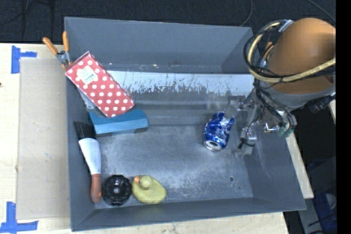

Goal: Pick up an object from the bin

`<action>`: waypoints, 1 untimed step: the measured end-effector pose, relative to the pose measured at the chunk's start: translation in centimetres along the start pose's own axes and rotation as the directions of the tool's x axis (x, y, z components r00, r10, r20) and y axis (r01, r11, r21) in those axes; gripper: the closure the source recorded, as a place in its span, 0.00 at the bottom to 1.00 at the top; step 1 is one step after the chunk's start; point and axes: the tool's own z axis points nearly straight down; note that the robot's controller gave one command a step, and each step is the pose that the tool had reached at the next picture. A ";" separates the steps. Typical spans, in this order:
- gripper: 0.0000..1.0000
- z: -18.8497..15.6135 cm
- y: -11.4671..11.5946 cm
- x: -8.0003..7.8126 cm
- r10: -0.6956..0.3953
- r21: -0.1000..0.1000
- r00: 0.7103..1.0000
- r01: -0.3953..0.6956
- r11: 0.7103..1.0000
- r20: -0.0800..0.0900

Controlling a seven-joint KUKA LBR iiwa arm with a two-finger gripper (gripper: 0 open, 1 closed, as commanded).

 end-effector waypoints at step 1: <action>0.00 6.3 -1.6 1.5 0.029 0.000 1.000 -0.029 1.000 -0.013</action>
Offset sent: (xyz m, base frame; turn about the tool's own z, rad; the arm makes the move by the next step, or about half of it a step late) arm -0.0445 0.0002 -0.0779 -0.0249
